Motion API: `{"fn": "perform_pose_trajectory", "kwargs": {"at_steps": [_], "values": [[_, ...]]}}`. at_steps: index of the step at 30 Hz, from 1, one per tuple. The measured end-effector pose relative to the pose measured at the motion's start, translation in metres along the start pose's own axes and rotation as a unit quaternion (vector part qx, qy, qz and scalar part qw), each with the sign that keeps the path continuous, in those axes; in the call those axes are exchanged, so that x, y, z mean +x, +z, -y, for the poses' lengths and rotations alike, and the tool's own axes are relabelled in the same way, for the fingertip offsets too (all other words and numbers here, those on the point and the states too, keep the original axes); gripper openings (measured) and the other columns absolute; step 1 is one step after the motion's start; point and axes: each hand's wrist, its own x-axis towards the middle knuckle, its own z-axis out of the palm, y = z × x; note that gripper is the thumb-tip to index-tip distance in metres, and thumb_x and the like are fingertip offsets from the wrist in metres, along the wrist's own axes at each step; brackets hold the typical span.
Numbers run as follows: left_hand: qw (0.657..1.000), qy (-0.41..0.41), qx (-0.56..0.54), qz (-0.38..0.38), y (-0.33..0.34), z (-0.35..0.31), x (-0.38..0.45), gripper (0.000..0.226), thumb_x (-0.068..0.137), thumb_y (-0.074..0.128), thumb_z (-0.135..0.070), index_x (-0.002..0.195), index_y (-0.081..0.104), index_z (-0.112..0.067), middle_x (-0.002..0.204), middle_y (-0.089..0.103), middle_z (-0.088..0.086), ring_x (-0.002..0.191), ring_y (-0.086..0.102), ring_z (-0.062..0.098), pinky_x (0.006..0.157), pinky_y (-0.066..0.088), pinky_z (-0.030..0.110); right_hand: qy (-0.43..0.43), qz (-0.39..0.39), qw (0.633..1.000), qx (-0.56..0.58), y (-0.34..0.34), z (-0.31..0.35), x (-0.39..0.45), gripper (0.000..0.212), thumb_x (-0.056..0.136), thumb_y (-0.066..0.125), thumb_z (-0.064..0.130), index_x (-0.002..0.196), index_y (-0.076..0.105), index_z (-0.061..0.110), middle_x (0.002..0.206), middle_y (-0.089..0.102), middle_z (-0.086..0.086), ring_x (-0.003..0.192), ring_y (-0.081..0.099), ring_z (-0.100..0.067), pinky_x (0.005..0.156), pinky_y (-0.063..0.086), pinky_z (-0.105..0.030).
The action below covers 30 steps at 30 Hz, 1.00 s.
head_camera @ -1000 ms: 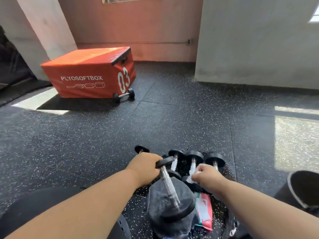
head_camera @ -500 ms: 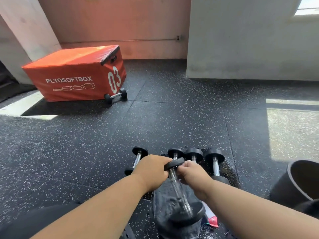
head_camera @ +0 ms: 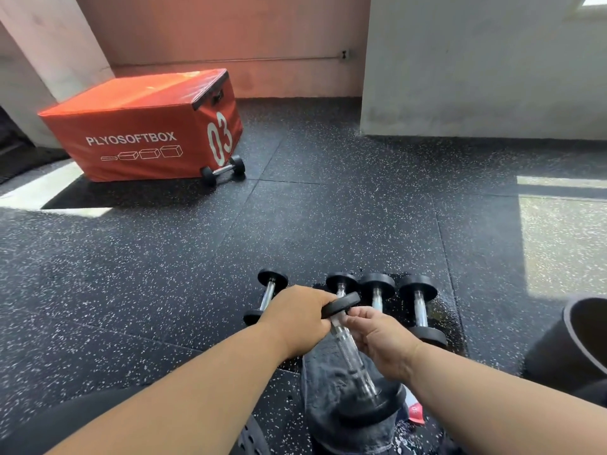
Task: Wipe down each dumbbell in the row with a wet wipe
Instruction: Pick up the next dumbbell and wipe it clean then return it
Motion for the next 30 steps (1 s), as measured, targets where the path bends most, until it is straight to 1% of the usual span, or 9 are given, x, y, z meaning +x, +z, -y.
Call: {"fn": "perform_pose_trajectory", "kwargs": {"at_steps": [3, 7, 11, 14, 20, 22, 25, 27, 30], "values": [[1.000, 0.000, 0.003, 0.006, 0.000, 0.000, -0.002, 0.017, 0.098, 0.065, -0.033, 0.082, 0.058, -0.031, 0.069, 0.055, -0.013, 0.074, 0.052, 0.015, 0.068, 0.035, 0.032, 0.005, 0.025, 0.999, -0.036, 0.006, 0.002, 0.000, 0.019, 0.093, 0.077, 0.014, 0.109, 0.074, 0.004, 0.095, 0.078, -0.008, 0.072, 0.072, -0.011, 0.060, 0.054, -0.019], [1.000, -0.009, 0.013, 0.011, -0.002, 0.000, -0.003, 0.012, 0.090, 0.064, -0.024, 0.083, 0.057, -0.032, 0.073, 0.060, -0.010, 0.074, 0.054, 0.017, 0.071, 0.047, 0.035, -0.009, 0.021, 0.995, -0.098, 0.010, 0.003, 0.001, 0.014, 0.098, 0.072, 0.009, 0.108, 0.074, 0.000, 0.072, 0.074, 0.004, 0.053, 0.062, 0.003, 0.050, 0.045, -0.012], [1.000, -0.013, 0.012, 0.024, -0.004, 0.000, -0.005, 0.021, 0.088, 0.063, -0.024, 0.073, 0.049, -0.033, 0.071, 0.060, -0.009, 0.073, 0.053, 0.017, 0.068, 0.044, 0.035, 0.004, 0.022, 0.988, -0.151, 0.013, 0.005, 0.003, 0.008, 0.099, 0.071, 0.009, 0.100, 0.078, 0.006, 0.075, 0.076, 0.000, 0.063, 0.068, -0.005, 0.059, 0.050, -0.018], [1.000, -0.005, 0.002, 0.029, -0.007, 0.000, -0.006, 0.004, 0.086, 0.062, -0.026, 0.086, 0.061, -0.030, 0.077, 0.066, -0.007, 0.074, 0.054, 0.015, 0.067, 0.040, 0.033, -0.016, 0.012, 0.979, -0.204, 0.017, 0.006, 0.003, 0.010, 0.092, 0.073, 0.011, 0.097, 0.082, 0.009, 0.089, 0.080, -0.008, 0.083, 0.072, -0.017, 0.080, 0.053, -0.033], [0.993, -0.039, -0.089, 0.062, -0.010, 0.002, -0.005, 0.034, 0.086, 0.065, -0.032, 0.117, 0.075, -0.044, 0.089, 0.075, -0.016, 0.081, 0.062, 0.004, 0.073, 0.048, 0.022, -0.026, -0.013, 0.972, -0.235, 0.017, 0.001, 0.000, 0.015, 0.086, 0.080, 0.013, 0.099, 0.080, 0.006, 0.092, 0.081, -0.009, 0.087, 0.071, -0.017, 0.087, 0.055, -0.037], [0.971, -0.084, -0.211, 0.078, -0.007, 0.009, 0.001, 0.033, 0.091, 0.069, -0.036, 0.122, 0.077, -0.044, 0.096, 0.077, -0.018, 0.086, 0.067, -0.002, 0.079, 0.050, 0.017, -0.015, 0.001, 0.973, -0.230, 0.014, 0.000, -0.002, 0.019, 0.082, 0.080, 0.013, 0.097, 0.076, 0.002, 0.084, 0.074, -0.007, 0.081, 0.067, -0.019, 0.081, 0.053, -0.037], [0.913, -0.143, -0.356, 0.139, 0.001, 0.015, 0.007, 0.031, 0.099, 0.068, -0.054, 0.124, 0.075, -0.037, 0.118, 0.077, -0.013, 0.112, 0.071, 0.009, 0.108, 0.051, 0.033, 0.005, 0.030, 0.975, -0.221, 0.011, -0.004, -0.001, 0.010, 0.087, 0.075, 0.007, 0.085, 0.068, 0.013, 0.072, 0.065, -0.003, 0.066, 0.058, -0.018, 0.066, 0.044, -0.031], [0.889, -0.159, -0.391, 0.178, 0.008, 0.016, 0.008, 0.049, 0.100, 0.061, -0.066, 0.138, 0.066, -0.036, 0.137, 0.070, -0.008, 0.126, 0.064, 0.013, 0.119, 0.043, 0.039, 0.003, 0.051, 0.972, -0.231, 0.012, -0.007, -0.001, 0.013, 0.087, 0.074, 0.006, 0.084, 0.064, 0.014, 0.070, 0.063, -0.001, 0.063, 0.055, -0.016, 0.064, 0.043, -0.030], [0.894, -0.187, -0.369, 0.172, 0.021, 0.020, 0.009, 0.085, 0.093, 0.057, -0.078, 0.162, 0.044, -0.032, 0.156, 0.054, -0.007, 0.141, 0.051, 0.015, 0.127, 0.030, 0.042, -0.024, 0.037, 0.953, -0.300, 0.019, -0.011, -0.003, 0.015, 0.091, 0.071, 0.008, 0.083, 0.060, 0.015, 0.061, 0.058, 0.006, 0.051, 0.050, -0.009, 0.048, 0.039, -0.023]]}}
